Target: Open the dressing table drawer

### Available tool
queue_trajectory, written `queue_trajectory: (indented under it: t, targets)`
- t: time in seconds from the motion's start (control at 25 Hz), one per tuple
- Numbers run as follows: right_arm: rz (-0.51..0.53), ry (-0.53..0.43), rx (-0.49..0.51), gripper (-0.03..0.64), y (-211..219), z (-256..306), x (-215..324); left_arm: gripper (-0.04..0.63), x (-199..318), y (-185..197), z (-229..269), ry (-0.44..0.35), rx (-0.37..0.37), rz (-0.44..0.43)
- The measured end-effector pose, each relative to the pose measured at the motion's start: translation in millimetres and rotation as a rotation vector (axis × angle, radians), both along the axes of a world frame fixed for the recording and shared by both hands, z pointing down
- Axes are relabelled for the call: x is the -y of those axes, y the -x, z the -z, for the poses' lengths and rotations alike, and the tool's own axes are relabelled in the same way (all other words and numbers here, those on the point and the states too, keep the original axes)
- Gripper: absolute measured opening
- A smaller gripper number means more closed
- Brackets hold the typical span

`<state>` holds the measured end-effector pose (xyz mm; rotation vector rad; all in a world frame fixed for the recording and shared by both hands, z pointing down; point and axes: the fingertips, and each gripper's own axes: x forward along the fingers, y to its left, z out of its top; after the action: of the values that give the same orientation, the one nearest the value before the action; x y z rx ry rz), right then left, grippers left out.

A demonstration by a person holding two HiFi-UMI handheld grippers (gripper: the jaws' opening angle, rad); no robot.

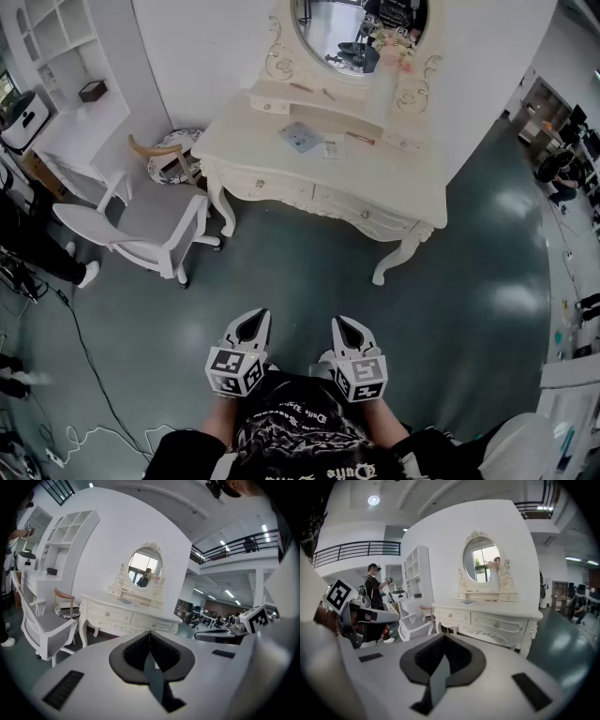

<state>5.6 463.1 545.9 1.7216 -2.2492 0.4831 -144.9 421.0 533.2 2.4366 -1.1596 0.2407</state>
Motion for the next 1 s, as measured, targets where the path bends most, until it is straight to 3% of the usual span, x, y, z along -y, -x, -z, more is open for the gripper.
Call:
queue_trajectory:
  t: [0.16,0.32,0.52,0.8,1.0]
  targets:
    - [0.0,-0.003,-0.006,0.009,16.0,1.0,4.2,0.017,2.2,12.1,2.6,-0.011,0.003,-0.013]
    - [-0.012,-0.005,0.037,0.009,33.9,0.2,6.1,0.017,4.7,21.7,12.3,-0.017,-0.076,-0.038]
    - [-0.043,-0.013,0.026,0.011,53.3,-1.3,2.7,0.017,3.4,35.0,5.5,-0.022,-0.033,-0.072]
    - [-0.043,-0.014,0.016,0.011,62.5,-4.3,7.9,0.017,14.6,55.2,0.7,-0.02,-0.022,-0.013]
    - [-0.037,-0.017,0.022,0.011,52.9,-4.3,28.1,0.017,29.4,52.0,-2.3,-0.028,0.029,0.0]
